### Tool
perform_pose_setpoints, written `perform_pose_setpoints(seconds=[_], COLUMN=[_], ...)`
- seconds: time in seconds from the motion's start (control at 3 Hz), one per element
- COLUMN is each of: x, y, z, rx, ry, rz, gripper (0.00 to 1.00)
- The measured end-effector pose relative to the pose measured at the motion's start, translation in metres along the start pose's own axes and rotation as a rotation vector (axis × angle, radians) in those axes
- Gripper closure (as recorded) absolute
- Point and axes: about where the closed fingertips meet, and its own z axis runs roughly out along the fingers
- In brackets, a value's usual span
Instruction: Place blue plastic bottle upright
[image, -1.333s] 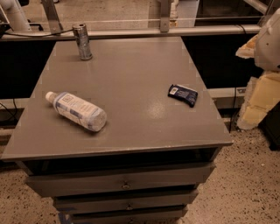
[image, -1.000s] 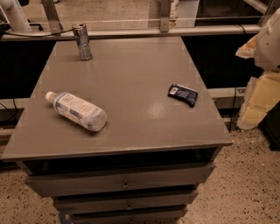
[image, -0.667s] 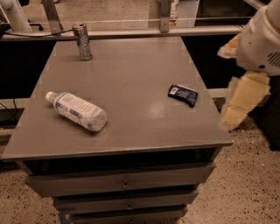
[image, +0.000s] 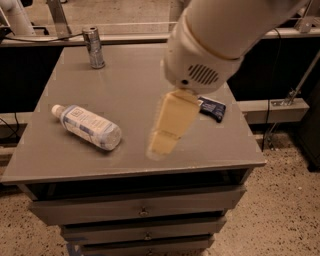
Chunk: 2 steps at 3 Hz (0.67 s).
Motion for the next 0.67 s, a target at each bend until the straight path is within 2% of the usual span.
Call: perform_pose_setpoints(seconds=[0.33,0.67], x=[-0.068,-0.079], y=[0.016,0.022], z=[0.024,0.016], rx=[-0.022,-0.009], ry=[-0.046,-0.056], rz=[0.011,0.059], gripper=[0.00,0.00])
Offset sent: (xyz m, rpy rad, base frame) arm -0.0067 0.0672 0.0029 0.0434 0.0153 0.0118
